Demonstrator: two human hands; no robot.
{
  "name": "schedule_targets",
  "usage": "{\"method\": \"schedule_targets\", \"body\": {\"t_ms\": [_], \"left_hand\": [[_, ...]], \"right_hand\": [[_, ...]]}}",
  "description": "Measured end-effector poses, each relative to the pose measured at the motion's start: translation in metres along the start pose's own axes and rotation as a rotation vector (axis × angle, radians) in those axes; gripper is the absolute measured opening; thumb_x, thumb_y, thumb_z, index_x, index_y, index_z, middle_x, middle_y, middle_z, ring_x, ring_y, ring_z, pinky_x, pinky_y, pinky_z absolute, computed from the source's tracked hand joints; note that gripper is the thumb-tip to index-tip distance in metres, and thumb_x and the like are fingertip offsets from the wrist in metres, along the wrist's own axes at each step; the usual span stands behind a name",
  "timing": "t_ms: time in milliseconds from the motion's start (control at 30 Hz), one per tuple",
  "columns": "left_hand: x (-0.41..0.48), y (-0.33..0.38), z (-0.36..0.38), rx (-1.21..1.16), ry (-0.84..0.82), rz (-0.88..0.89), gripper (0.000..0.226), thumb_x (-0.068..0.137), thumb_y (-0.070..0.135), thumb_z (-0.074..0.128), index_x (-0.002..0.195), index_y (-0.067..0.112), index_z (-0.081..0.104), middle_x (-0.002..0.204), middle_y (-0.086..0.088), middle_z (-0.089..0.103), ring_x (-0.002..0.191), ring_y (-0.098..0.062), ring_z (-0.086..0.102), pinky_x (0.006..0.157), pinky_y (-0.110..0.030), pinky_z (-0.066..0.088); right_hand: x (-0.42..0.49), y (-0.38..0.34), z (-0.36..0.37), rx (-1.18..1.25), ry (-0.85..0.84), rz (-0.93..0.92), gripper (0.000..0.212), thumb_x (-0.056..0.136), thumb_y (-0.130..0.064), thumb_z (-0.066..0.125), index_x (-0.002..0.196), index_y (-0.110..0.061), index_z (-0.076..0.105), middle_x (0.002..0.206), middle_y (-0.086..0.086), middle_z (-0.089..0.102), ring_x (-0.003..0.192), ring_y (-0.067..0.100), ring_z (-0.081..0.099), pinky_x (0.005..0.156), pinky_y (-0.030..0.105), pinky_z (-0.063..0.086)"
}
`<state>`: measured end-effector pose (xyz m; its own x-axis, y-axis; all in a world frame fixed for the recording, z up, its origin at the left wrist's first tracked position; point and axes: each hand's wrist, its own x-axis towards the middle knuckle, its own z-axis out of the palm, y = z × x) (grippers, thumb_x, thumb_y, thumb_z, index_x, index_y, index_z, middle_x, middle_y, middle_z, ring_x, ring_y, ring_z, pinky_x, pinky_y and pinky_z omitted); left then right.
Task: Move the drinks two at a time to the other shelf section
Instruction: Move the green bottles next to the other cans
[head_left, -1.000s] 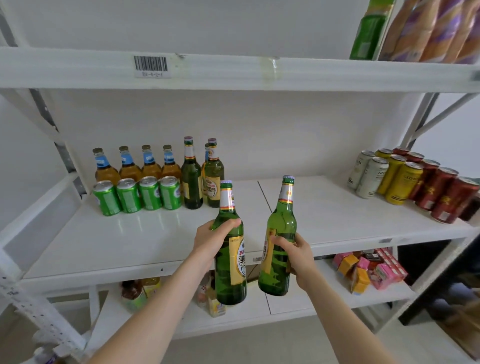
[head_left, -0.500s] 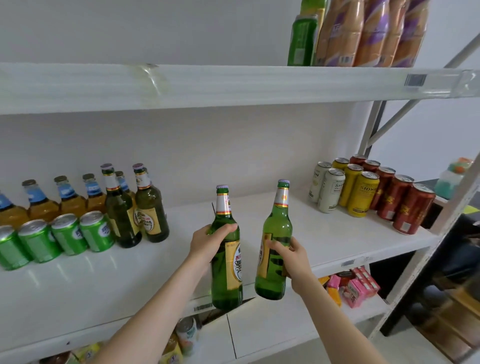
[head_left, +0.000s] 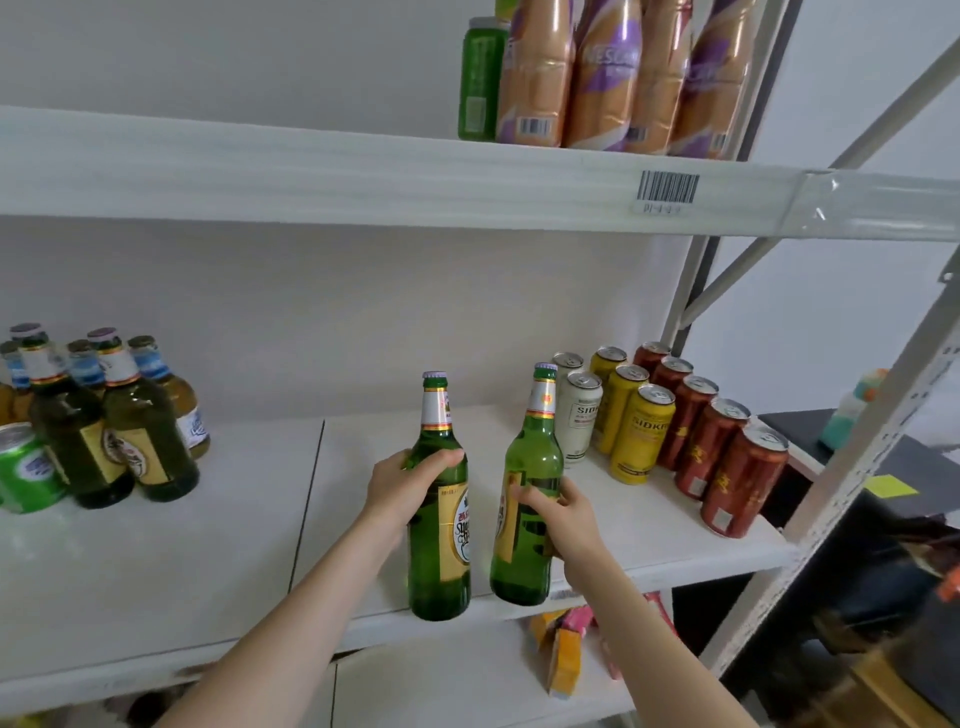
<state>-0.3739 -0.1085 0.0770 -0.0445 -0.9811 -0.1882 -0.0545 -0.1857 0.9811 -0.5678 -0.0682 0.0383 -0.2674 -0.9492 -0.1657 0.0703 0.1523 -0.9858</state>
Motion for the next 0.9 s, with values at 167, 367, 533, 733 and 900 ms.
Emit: {"method": "schedule_targets", "body": {"t_ms": [167,367,533,733,900], "left_hand": [[0.006,0.005,0.048,-0.031,0.056,-0.004,0.034,0.077,0.040,0.078,0.097,0.015,0.068,0.089,-0.006,0.074,0.083,-0.021,0.069,0.065,-0.029,0.051],[0.039,0.005,0.067,0.001,0.105,0.012,0.035,0.071,0.043,0.082,0.095,0.020,0.070,0.090,-0.004,0.075,0.088,-0.022,0.071,0.079,-0.037,0.057],[0.070,0.008,0.062,0.012,0.138,0.035,0.033,0.070,0.039,0.083,0.096,0.022,0.070,0.093,-0.002,0.075,0.090,-0.023,0.070,0.085,-0.041,0.057],[0.109,0.014,0.054,0.019,0.150,0.060,0.032,0.072,0.036,0.083,0.097,0.023,0.069,0.095,-0.002,0.074,0.092,-0.023,0.069,0.083,-0.040,0.057],[0.135,0.015,0.049,-0.005,0.157,0.095,0.033,0.073,0.031,0.084,0.100,0.021,0.068,0.097,-0.002,0.073,0.093,-0.022,0.068,0.080,-0.038,0.056]], "right_hand": [[0.027,-0.007,-0.041,-0.011,-0.039,-0.004,0.037,0.073,-0.022,0.081,0.105,-0.023,0.063,0.103,0.008,0.070,0.096,0.027,0.068,0.085,0.049,0.057],[0.066,-0.010,-0.054,-0.017,-0.070,0.003,0.043,0.072,-0.023,0.083,0.110,-0.023,0.062,0.105,0.005,0.070,0.098,0.025,0.067,0.082,0.046,0.058],[0.100,-0.013,-0.042,-0.010,-0.089,0.008,0.047,0.070,-0.024,0.084,0.111,-0.025,0.061,0.106,0.001,0.069,0.099,0.023,0.065,0.082,0.048,0.057],[0.139,-0.021,-0.021,0.013,-0.089,-0.020,0.045,0.071,-0.021,0.084,0.110,-0.024,0.060,0.106,-0.001,0.069,0.097,0.018,0.065,0.076,0.039,0.056],[0.166,-0.025,-0.005,0.047,-0.094,-0.057,0.046,0.072,-0.016,0.083,0.111,-0.025,0.059,0.104,-0.005,0.068,0.096,0.013,0.063,0.077,0.035,0.052]]}}
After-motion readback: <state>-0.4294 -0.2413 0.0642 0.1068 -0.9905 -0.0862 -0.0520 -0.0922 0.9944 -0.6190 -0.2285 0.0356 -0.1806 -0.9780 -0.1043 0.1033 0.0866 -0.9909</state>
